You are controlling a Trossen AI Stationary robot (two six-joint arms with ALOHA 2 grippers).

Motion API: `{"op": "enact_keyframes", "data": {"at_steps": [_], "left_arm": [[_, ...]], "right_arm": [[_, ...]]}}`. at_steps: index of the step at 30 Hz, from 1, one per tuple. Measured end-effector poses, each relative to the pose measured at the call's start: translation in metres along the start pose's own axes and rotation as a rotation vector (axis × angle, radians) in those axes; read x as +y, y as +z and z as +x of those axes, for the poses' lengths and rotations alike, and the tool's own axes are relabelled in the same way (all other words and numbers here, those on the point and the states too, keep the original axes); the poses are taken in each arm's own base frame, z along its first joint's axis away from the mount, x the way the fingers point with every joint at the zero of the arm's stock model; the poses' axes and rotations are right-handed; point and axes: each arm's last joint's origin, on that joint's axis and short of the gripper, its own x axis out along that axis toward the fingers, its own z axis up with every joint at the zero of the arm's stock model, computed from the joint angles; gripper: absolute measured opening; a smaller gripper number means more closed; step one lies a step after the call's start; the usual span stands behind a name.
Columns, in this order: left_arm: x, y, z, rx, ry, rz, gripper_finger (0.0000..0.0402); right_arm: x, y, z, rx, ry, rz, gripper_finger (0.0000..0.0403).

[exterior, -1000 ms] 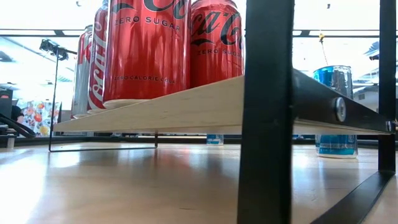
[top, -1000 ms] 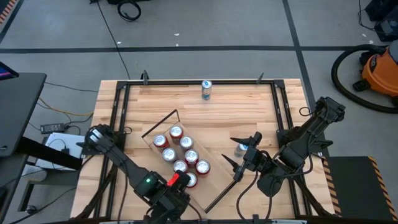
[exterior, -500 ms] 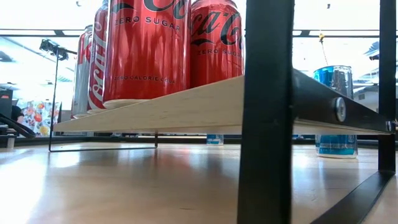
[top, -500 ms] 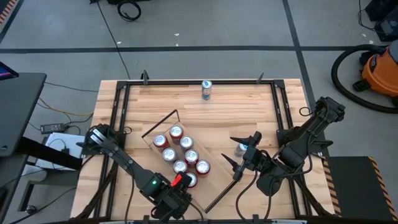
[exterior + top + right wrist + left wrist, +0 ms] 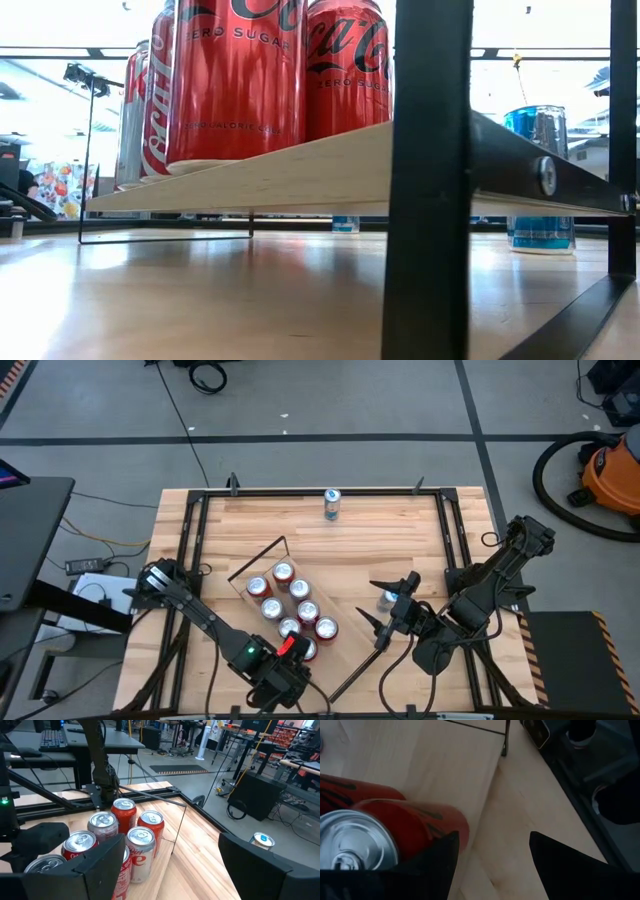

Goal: Place canned beverage on shelf
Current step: Adjust the red soda can on the shelf, then put the bottom silver soda can on the shelf

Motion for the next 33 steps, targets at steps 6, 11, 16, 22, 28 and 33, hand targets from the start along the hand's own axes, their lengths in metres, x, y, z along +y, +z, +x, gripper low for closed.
{"op": "enact_keyframes", "data": {"at_steps": [6, 11, 16, 22, 28, 33], "left_arm": [[0.003, -0.003, 0.000, 0.031, 0.016, 0.003, 0.0253], [0.007, -0.003, 0.001, 0.037, 0.022, -0.005, 0.0253], [0.005, -0.002, 0.001, 0.029, -0.034, 0.003, 0.0253], [-0.001, 0.011, -0.004, -0.088, -0.142, 0.050, 0.0253], [0.009, 0.024, -0.012, -0.190, -0.045, 0.106, 0.0253], [0.018, 0.036, -0.035, -0.250, -0.023, 0.140, 0.0253]], "right_arm": [[0.000, 0.000, 0.000, 0.000, 0.000, 0.000, 0.0331], [0.000, 0.000, 0.000, 0.000, 0.000, 0.000, 0.0331], [0.000, 0.000, 0.000, 0.000, 0.000, 0.000, 0.0331], [0.000, 0.000, 0.000, 0.000, 0.000, 0.000, 0.0331], [0.000, 0.000, 0.000, 0.006, 0.008, 0.007, 0.0331], [-0.002, -0.007, 0.006, 0.138, 0.101, 0.045, 0.0331]]}}
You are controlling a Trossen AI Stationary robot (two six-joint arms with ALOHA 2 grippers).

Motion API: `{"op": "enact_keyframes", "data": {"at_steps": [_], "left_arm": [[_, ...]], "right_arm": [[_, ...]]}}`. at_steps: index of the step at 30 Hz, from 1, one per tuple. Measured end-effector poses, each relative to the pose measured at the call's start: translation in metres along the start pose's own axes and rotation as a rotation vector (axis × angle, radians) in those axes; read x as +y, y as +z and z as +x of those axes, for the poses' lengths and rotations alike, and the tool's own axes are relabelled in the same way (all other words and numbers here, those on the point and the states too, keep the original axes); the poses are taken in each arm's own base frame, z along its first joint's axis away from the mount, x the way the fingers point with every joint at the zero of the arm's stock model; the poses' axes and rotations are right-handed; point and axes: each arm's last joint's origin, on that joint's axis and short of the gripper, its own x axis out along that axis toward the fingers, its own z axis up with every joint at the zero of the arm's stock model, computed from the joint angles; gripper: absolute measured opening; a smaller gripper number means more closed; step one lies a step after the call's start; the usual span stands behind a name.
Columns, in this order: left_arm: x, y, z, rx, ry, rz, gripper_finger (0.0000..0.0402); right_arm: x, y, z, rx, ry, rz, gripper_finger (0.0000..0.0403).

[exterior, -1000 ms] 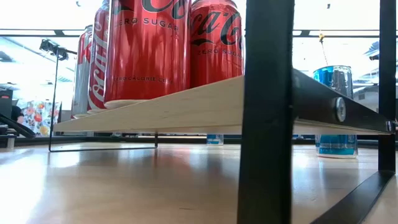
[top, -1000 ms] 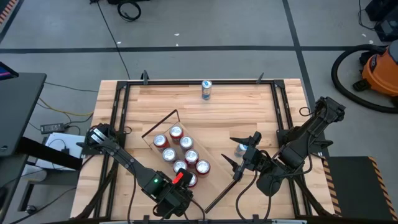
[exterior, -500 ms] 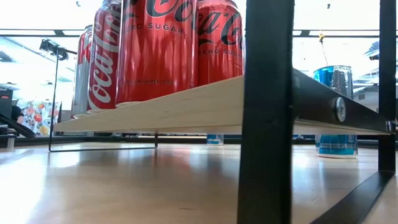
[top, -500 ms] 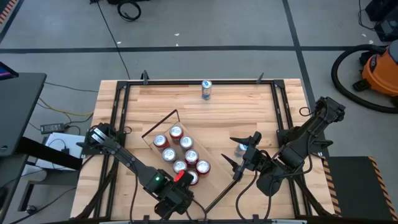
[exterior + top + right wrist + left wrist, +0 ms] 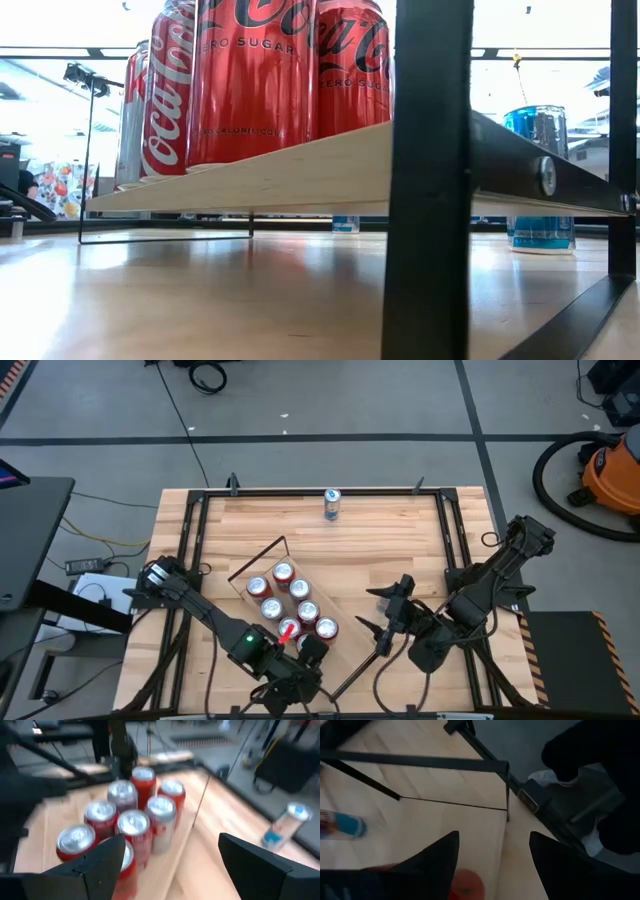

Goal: Place canned beverage on shelf
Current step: Put the bottom silver soda can on the shelf

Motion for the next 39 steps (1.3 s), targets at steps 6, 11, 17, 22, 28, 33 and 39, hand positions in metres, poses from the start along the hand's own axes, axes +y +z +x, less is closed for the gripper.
{"op": "enact_keyframes", "data": {"at_steps": [6, 11, 17, 22, 28, 33, 39], "left_arm": [[0.007, 0.009, -0.031, 0.016, 0.041, 0.024, 0.0253], [0.003, -0.001, -0.034, 0.115, 0.045, 0.025, 0.0253], [-0.023, -0.003, -0.039, 0.154, 0.015, 0.035, 0.0253], [-0.055, -0.002, -0.048, 0.143, 0.078, 0.058, 0.0249], [-0.085, -0.012, -0.048, 0.152, 0.136, 0.055, 0.0223], [-0.104, -0.040, -0.038, 0.164, 0.197, 0.042, 0.0198], [-0.110, -0.074, -0.050, 0.054, 0.270, -0.016, 0.0181]], "right_arm": [[-0.013, -0.015, 0.018, 0.169, -0.047, 0.075, 0.0331], [-0.024, -0.028, 0.037, 0.363, -0.107, 0.112, 0.0331], [-0.038, -0.030, 0.048, 0.493, -0.167, 0.190, 0.0330], [-0.048, -0.032, 0.047, 0.610, -0.212, 0.187, 0.0329], [-0.062, -0.035, 0.050, 0.801, -0.251, 0.206, 0.0329], [-0.068, -0.034, 0.055, 0.840, -0.239, 0.169, 0.0328], [-0.079, -0.032, 0.063, 0.905, -0.268, 0.193, 0.0328]]}}
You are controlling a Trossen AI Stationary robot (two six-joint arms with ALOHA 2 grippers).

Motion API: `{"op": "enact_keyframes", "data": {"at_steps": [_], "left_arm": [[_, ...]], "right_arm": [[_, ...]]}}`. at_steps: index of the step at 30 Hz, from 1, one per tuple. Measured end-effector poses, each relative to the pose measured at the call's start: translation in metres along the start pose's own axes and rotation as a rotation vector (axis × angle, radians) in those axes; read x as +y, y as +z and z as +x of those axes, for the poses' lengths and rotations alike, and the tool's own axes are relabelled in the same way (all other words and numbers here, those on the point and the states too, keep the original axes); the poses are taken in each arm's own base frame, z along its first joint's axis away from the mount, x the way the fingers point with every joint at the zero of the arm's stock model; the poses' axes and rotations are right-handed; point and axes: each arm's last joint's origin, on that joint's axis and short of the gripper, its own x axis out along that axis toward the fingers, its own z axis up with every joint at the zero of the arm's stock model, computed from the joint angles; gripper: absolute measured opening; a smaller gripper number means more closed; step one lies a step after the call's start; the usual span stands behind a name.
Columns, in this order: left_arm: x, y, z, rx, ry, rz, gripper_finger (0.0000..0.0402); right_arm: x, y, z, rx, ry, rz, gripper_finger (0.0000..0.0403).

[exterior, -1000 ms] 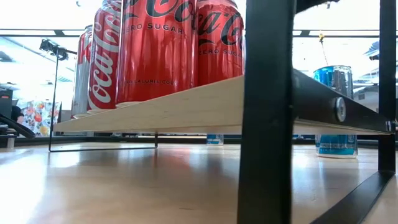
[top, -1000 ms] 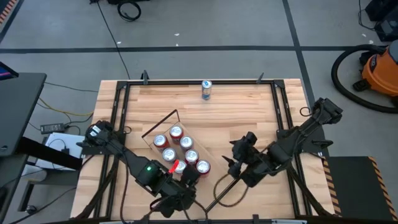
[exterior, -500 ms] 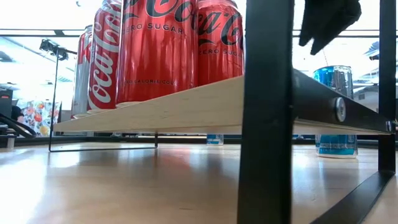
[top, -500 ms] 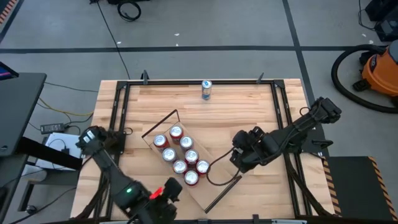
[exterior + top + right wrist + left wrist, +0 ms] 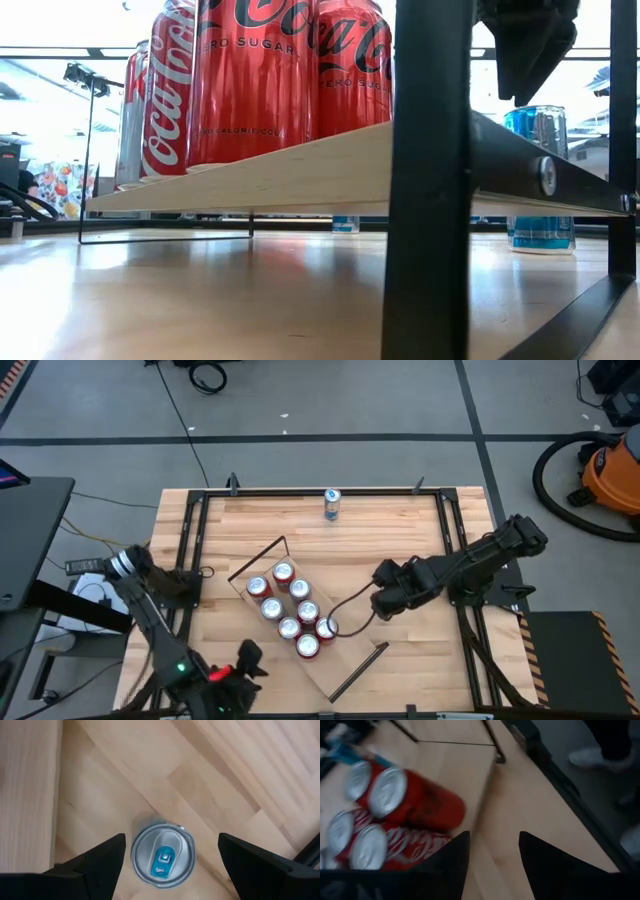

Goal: Place canned beverage on shelf
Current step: Put the bottom silver soda can on the shelf

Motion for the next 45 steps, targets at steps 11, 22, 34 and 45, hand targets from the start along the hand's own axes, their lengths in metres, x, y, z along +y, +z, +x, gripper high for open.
{"op": "enact_keyframes", "data": {"at_steps": [11, 22, 34, 45], "left_arm": [[0.022, -0.079, -0.030, -0.157, 0.081, -0.250, 0.0172], [0.021, -0.113, -0.039, -0.201, 0.043, -0.363, 0.0172], [0.021, -0.113, -0.039, -0.203, 0.026, -0.429, 0.0172], [0.020, -0.112, -0.039, -0.194, -0.004, -0.460, 0.0172]], "right_arm": [[-0.010, 0.018, 0.008, 0.139, 0.052, 0.107, 0.0328], [0.003, 0.022, 0.037, 0.266, 0.017, 0.079, 0.0328], [0.012, 0.028, 0.060, 0.332, -0.006, 0.063, 0.0328], [0.012, 0.016, 0.086, 0.339, 0.013, 0.065, 0.0314]]}}
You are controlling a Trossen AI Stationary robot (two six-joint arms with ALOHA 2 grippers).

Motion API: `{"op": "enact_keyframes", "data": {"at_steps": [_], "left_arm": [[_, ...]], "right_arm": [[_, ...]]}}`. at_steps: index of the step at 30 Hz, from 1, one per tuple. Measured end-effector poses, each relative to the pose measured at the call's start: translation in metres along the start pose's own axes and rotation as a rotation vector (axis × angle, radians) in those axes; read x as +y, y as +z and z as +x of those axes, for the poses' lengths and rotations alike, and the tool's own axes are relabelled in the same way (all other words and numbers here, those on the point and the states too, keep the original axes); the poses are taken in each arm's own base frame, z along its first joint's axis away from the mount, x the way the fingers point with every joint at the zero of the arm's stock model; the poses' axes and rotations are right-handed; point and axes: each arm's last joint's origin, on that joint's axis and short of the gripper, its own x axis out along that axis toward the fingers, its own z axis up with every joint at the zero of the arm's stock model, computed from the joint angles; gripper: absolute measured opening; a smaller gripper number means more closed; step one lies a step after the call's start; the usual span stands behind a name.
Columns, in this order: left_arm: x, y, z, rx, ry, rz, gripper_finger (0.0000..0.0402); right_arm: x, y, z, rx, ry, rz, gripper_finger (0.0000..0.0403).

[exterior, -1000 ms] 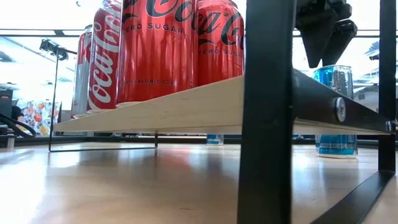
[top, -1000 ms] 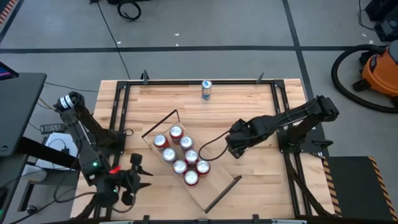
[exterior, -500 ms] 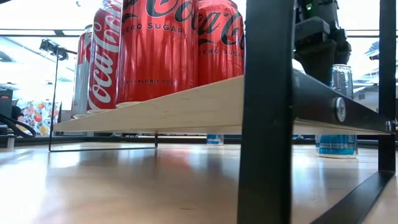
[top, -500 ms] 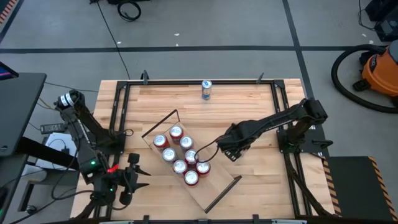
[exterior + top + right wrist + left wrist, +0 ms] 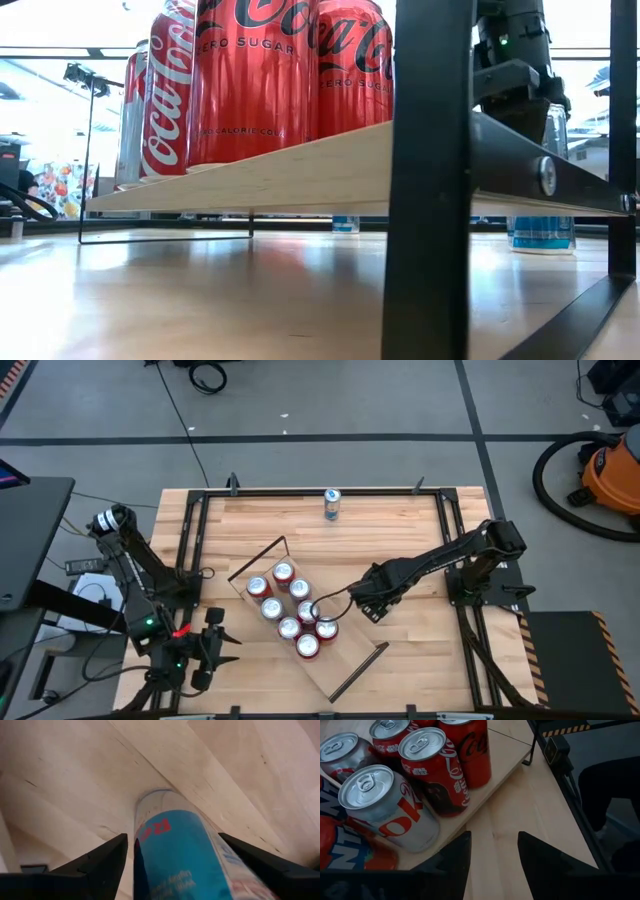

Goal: Place canned beverage on shelf
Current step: Put the bottom silver soda can on the shelf

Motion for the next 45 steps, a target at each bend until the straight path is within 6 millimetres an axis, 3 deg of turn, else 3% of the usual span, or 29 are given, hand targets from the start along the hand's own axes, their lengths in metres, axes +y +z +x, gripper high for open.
{"op": "enact_keyframes", "data": {"at_steps": [16, 23, 29, 37, 45], "left_arm": [[0.000, 0.000, 0.000, 0.000, 0.000, 0.006, 0.0172], [0.000, 0.000, 0.000, 0.000, 0.000, 0.020, 0.0172], [0.000, 0.000, 0.000, 0.000, 0.001, 0.031, 0.0172], [0.000, 0.000, 0.000, 0.000, 0.002, 0.036, 0.0172], [0.000, 0.000, 0.001, 0.001, 0.003, 0.037, 0.0172]], "right_arm": [[0.003, 0.001, 0.002, -0.009, 0.031, 0.024, 0.0251], [0.018, 0.006, -0.027, -0.078, 0.128, 0.044, 0.0255], [0.028, -0.004, -0.052, -0.109, 0.158, 0.039, 0.0256], [0.054, -0.024, -0.074, -0.150, 0.255, 0.006, 0.0256], [0.100, -0.034, -0.075, -0.108, 0.253, -0.077, 0.0256]]}}
